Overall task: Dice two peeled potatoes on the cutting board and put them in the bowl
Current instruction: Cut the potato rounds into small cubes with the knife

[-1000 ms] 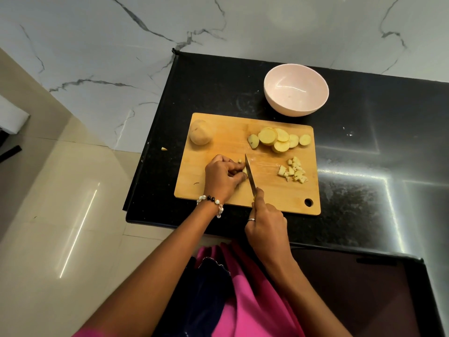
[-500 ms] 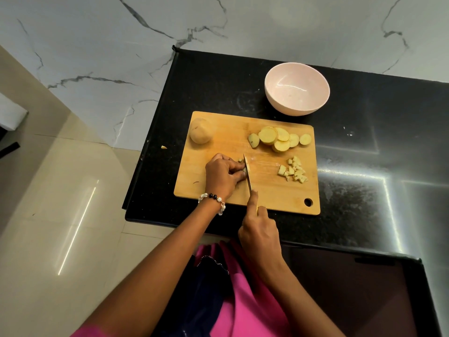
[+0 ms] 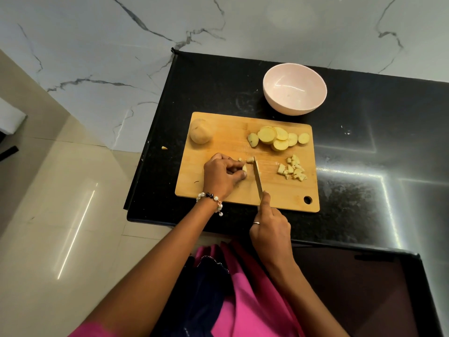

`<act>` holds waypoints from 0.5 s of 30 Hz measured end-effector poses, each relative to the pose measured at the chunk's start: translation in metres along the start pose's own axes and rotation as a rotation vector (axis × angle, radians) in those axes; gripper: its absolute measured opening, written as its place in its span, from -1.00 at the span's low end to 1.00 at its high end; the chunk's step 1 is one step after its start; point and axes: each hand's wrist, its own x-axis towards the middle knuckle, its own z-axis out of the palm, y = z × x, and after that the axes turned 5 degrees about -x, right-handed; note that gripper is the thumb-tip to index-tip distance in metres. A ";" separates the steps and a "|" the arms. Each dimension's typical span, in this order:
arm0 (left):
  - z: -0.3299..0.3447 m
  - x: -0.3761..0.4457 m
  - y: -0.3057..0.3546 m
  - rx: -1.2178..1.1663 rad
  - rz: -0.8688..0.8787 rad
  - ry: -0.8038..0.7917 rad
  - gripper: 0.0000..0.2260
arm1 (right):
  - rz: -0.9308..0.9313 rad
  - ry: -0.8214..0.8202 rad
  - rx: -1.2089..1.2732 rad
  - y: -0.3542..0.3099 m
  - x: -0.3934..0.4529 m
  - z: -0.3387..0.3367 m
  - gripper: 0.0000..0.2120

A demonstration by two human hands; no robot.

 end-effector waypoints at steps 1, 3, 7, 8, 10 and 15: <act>-0.002 0.001 0.000 -0.019 -0.017 -0.008 -0.71 | -0.005 0.026 0.023 0.001 0.001 -0.001 -0.35; -0.006 0.001 0.000 -0.049 -0.057 -0.008 -0.73 | -0.031 0.047 0.056 -0.001 0.003 -0.002 -0.41; -0.017 -0.001 0.000 -0.201 -0.191 0.096 -0.90 | -0.118 0.051 0.092 -0.008 0.006 0.000 -0.47; -0.020 -0.001 0.000 -0.252 -0.226 0.129 -0.91 | -0.130 0.038 0.078 -0.010 0.007 0.001 -0.47; -0.025 -0.002 0.001 -0.300 -0.257 0.179 -0.91 | -0.133 -0.012 0.033 -0.016 0.007 0.004 -0.47; -0.031 0.000 0.005 -0.328 -0.271 0.215 -0.93 | -0.044 -0.029 -0.039 -0.029 0.012 0.009 -0.38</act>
